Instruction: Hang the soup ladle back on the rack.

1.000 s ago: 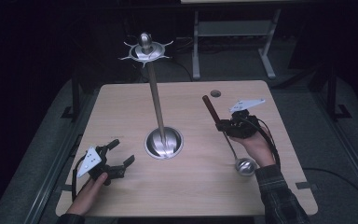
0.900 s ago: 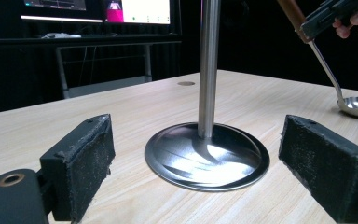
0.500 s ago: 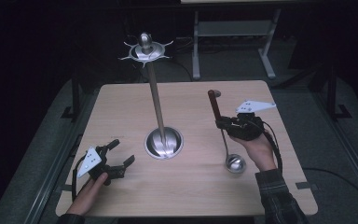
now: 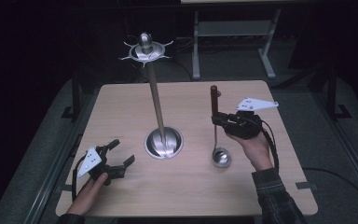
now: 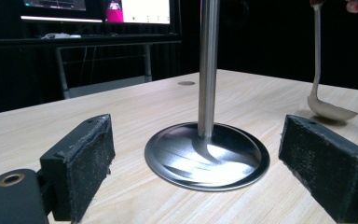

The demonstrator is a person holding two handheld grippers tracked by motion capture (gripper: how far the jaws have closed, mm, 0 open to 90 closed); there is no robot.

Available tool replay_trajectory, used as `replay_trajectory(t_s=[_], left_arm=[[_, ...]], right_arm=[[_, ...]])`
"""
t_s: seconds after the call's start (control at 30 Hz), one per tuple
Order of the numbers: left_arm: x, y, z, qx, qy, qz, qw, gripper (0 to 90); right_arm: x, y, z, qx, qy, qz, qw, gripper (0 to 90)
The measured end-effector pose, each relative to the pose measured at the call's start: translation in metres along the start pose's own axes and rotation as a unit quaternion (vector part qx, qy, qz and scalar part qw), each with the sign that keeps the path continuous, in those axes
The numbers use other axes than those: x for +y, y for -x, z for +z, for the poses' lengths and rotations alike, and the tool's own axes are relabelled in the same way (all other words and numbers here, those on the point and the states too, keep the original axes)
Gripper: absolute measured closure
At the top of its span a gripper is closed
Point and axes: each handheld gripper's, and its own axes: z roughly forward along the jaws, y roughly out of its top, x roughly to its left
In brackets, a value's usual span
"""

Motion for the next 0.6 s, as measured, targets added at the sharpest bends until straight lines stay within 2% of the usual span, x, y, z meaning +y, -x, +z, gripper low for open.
replay_trajectory(t_s=[0.03, 0.6], left_arm=[[0.000, -0.001, -0.001, -0.001, -0.004, 0.007, 1.0000, 9.7], [0.000, 0.000, 0.000, -0.001, 0.000, 0.001, 1.0000, 9.7]], right_arm=[[0.003, -0.002, 0.001, 0.003, 0.005, -0.001, 1.0000, 73.8], [0.049, -0.019, 0.002, 0.035, 0.034, -0.025, 0.9985, 73.7]])
